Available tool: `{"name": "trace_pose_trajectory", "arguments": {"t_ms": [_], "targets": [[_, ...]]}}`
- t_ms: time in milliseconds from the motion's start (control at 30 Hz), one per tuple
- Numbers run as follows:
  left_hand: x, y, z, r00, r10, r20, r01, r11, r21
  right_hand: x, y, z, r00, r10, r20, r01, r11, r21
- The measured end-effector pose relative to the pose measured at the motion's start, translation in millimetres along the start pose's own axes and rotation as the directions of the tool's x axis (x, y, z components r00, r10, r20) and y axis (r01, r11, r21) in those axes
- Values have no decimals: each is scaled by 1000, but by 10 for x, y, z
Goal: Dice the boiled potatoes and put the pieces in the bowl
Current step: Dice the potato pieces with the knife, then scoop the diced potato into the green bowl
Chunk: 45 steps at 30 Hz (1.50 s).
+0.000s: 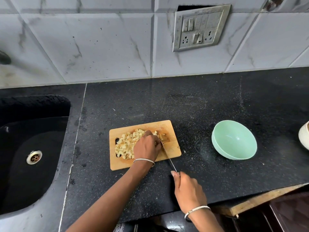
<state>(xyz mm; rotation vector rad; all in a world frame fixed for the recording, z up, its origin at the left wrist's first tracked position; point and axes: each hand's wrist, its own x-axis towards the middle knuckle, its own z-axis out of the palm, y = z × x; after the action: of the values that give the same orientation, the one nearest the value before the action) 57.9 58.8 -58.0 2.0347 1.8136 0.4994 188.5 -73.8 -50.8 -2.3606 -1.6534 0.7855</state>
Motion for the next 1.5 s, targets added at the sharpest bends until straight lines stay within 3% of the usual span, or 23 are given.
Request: {"name": "trace_pose_trajectory", "arguments": {"t_ms": [100, 433, 633, 767, 967, 1167, 1333, 1500], "targets": [[19, -2, -1, 1000, -17, 2, 17, 1000, 2, -25, -56, 32, 1000, 10, 14, -9, 999, -32], [34, 22, -14, 999, -33, 22, 33, 999, 9, 176, -30, 14, 995, 4, 101, -18, 990, 143], [-23, 13, -3, 999, -33, -32, 34, 999, 33, 160, 85, -196, 970, 39, 240, -128, 922, 366], [-33, -13, -54, 997, -40, -65, 41, 999, 6, 136, 181, -328, 980, 0, 198, -81, 913, 400], [38, -45, -114, 998, -38, -58, 36, 999, -40, 439, 250, -433, 998, -63, -27, 66, 991, 119], [107, -53, -130, 997, 38, -71, -47, 989, -143, 550, 213, -511, 986, -150, 70, 142, 984, 106], [179, 17, -222, 960, 278, -29, -274, 956, 105, 515, 190, -517, 970, -236, 59, 231, 970, 78], [262, -118, -216, 960, 261, -105, -230, 943, 238, 501, 295, -705, 977, -205, 62, 204, 979, 26]]}}
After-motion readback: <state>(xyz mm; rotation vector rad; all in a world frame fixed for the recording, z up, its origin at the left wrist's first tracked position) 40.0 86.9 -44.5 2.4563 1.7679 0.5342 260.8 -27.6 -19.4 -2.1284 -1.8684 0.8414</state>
